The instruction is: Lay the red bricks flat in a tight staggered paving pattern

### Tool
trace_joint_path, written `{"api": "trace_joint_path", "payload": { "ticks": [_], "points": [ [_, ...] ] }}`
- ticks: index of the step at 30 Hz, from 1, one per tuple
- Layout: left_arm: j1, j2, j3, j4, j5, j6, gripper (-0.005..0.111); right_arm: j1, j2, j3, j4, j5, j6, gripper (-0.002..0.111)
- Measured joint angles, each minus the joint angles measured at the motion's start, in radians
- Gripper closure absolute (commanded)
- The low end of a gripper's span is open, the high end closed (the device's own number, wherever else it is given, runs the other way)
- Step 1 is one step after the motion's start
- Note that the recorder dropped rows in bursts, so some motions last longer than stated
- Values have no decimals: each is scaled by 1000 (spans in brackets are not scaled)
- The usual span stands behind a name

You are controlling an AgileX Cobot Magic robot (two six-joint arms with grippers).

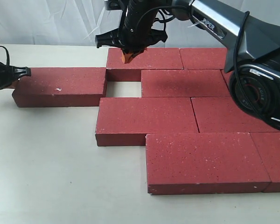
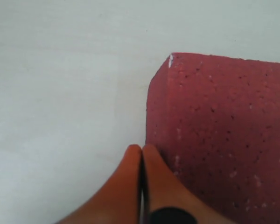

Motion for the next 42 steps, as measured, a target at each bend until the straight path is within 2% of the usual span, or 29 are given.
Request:
{"api": "trace_joint_path", "payload": {
  "ticks": [9,17,23,37,42],
  "points": [
    [-1,0,0,13,-7,23,107,0,2,16,17,-13,0,109],
    [-4,0,0,126,-17,19,107,2,86,47,120,-133,0,109],
    [9,0,0,142,-24,15,107,15,128,47,186,-207,0,109],
    [13,0,0,116,-26,12,107,45,158,47,201,-249,-2,109],
    [13,0,0,116,-26,12,107,47,141,45,124,-228,9,109]
  ]
}}
